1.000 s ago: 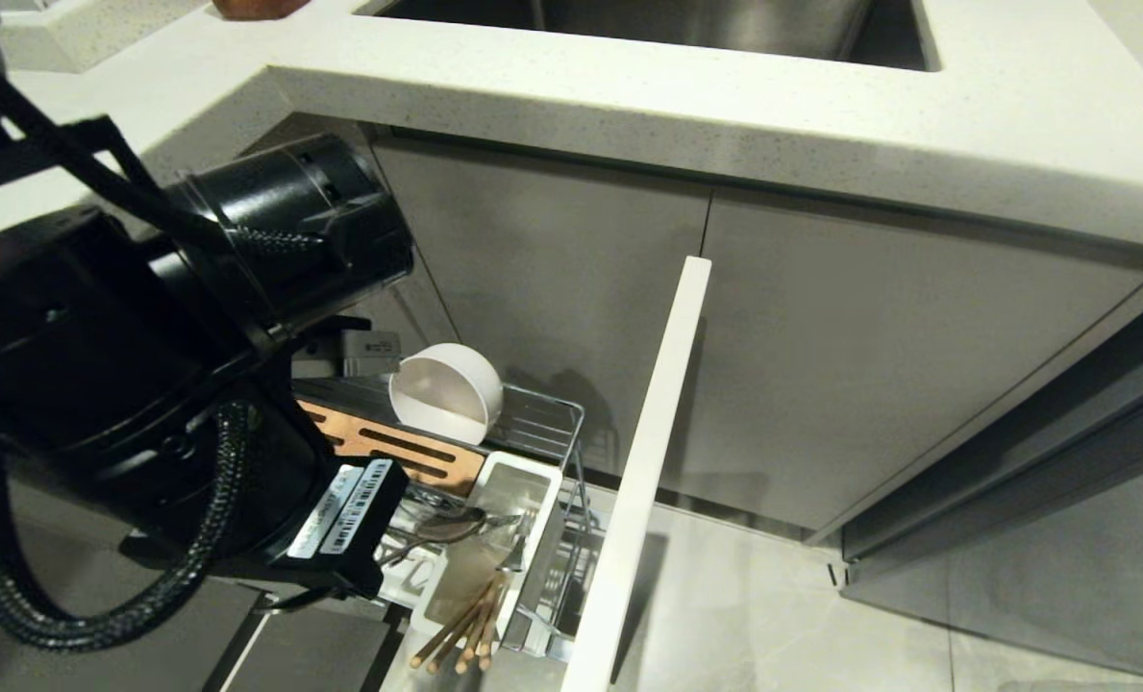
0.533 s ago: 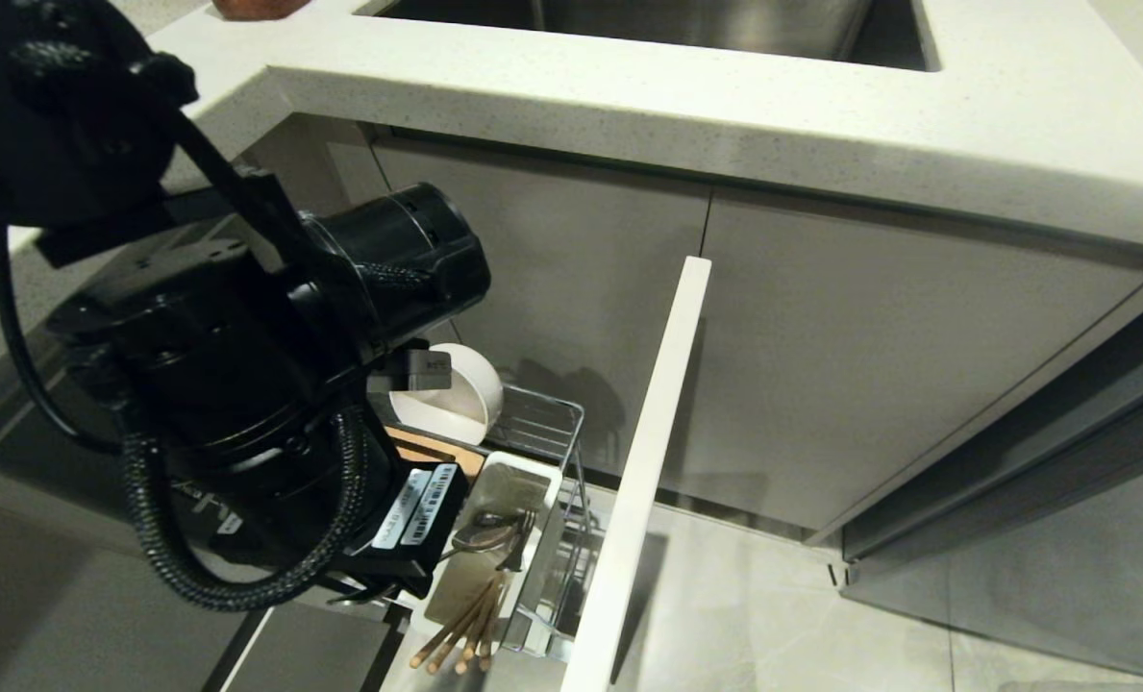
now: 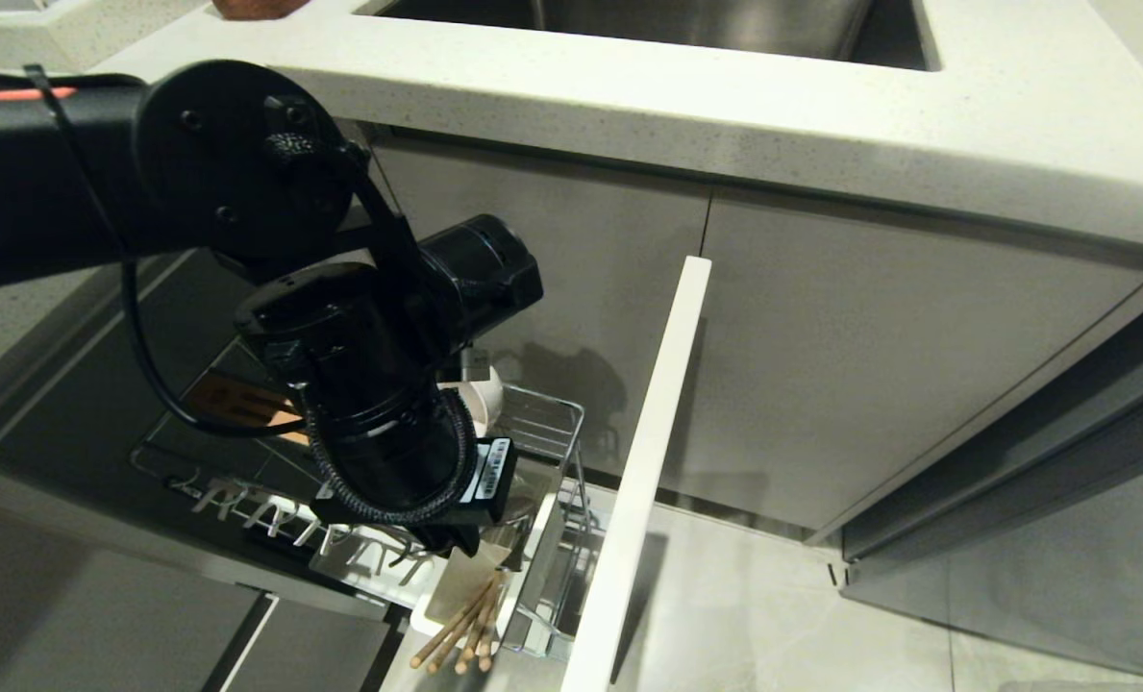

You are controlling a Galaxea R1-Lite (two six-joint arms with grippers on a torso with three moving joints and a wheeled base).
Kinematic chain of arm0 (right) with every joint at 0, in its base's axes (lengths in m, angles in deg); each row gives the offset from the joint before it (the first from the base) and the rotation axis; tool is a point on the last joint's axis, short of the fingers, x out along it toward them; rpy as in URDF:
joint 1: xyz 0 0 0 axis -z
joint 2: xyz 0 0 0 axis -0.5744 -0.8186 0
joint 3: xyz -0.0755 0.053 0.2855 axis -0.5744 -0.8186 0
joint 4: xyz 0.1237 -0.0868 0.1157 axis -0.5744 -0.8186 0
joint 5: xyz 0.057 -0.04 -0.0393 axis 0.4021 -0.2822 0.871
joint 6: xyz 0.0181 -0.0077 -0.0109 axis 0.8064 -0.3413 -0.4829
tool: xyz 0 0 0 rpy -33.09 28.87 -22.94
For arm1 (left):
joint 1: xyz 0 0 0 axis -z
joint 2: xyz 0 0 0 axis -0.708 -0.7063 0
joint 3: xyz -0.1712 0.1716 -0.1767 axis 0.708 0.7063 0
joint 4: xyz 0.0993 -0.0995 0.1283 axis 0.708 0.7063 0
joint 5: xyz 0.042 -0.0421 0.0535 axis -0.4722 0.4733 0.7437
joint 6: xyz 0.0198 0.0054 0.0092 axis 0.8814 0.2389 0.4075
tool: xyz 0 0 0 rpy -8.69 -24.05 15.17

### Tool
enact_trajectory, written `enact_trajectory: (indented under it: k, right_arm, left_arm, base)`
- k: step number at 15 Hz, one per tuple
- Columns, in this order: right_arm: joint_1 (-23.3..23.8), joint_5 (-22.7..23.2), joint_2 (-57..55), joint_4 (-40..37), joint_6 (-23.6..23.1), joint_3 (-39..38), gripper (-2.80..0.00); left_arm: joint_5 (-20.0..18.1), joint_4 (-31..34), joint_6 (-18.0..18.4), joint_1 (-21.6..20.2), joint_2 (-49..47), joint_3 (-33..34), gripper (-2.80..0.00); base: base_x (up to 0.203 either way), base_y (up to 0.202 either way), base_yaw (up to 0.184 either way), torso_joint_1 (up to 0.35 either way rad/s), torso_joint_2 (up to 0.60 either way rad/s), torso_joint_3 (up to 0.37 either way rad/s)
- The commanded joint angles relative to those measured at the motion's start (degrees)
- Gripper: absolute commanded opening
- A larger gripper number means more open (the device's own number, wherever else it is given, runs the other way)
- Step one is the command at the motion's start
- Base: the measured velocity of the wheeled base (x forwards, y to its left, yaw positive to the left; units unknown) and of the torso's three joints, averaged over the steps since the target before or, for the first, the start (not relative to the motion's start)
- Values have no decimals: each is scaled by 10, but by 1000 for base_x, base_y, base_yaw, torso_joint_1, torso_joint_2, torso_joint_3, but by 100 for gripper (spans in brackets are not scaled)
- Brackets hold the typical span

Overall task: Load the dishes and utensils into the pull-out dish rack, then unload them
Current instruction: Pick up the spoon and place it in the cupboard

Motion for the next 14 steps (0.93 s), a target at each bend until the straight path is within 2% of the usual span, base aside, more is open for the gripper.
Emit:
enact_trajectory:
  k: [1, 10, 14]
  right_arm:
    - [0, 0, 0, 0, 0, -2, -280]
    - [0, 0, 0, 0, 0, -2, -280]
    - [-1, 0, 0, 0, 0, -2, -280]
  left_arm:
    - [0, 3, -1, -9, -27, -11, -280]
    - [-4, -37, 12, -46, -75, -25, -280]
    - [-36, -47, 17, -55, -82, -24, -280]
  base:
    - [0, 0, 0, 0, 0, 0]
    - [0, 0, 0, 0, 0, 0]
    - [0, 0, 0, 0, 0, 0]
